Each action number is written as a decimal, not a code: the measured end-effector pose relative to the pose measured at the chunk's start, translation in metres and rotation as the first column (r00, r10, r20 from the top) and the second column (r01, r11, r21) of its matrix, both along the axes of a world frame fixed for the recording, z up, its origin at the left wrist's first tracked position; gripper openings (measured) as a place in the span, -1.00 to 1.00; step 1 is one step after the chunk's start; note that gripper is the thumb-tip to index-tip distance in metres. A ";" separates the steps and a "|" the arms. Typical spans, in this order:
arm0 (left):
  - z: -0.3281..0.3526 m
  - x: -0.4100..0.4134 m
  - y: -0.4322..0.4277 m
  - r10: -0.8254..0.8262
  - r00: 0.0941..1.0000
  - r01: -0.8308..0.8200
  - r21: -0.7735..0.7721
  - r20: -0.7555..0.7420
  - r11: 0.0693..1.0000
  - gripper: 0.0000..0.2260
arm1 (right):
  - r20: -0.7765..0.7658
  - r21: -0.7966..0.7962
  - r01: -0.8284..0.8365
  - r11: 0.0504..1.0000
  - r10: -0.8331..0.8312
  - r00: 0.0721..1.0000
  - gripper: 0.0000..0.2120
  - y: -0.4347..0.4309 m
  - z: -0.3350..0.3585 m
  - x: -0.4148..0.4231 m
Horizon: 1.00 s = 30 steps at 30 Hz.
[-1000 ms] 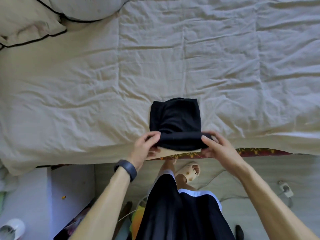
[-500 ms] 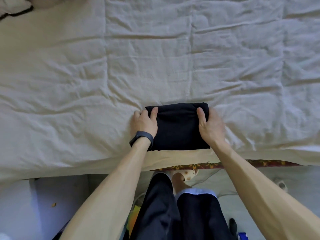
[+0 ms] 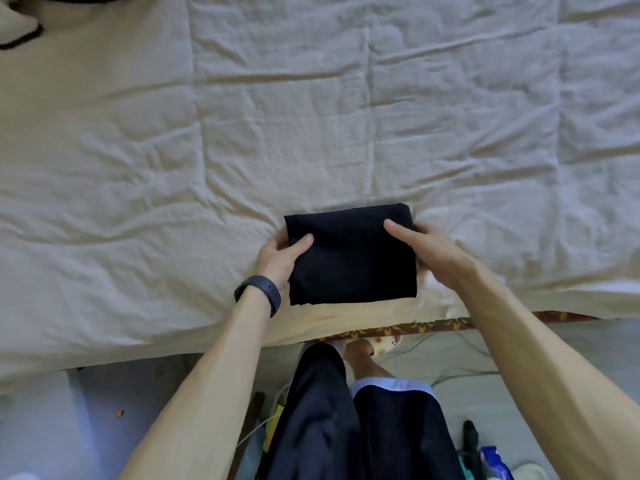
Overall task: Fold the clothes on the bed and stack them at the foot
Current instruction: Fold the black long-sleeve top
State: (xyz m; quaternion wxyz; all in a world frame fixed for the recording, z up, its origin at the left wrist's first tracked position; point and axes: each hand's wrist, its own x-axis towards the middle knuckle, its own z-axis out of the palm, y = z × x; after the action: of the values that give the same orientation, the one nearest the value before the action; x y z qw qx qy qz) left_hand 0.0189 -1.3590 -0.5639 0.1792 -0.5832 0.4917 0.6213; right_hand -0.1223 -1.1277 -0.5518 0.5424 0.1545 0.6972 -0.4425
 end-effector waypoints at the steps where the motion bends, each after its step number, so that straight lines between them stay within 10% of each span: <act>1: -0.002 -0.002 -0.003 0.006 1.000 -0.006 0.048 -0.002 0.999 -0.55 | 0.015 -0.032 0.047 0.998 -0.047 0.999 -0.54 -0.001 -0.002 -0.001; 17: 0.097 -0.054 0.036 -0.105 0.919 0.110 -0.009 -0.379 0.994 -0.73 | -0.175 -0.293 0.339 0.894 -0.398 0.900 -0.73 0.069 0.097 0.004; 30: 0.440 -0.211 0.243 -0.404 0.476 0.437 -0.189 -0.781 0.880 -0.71 | -0.567 -0.593 0.483 0.644 -0.760 0.317 -0.77 0.295 0.426 -0.012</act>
State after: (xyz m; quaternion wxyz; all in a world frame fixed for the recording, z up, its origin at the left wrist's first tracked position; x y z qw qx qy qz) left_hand -0.1921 -1.1164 -0.1234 0.0956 -0.0982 0.6344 0.7607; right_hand -0.1343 -0.8327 -0.1256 -0.0196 0.1163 0.6597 -0.7422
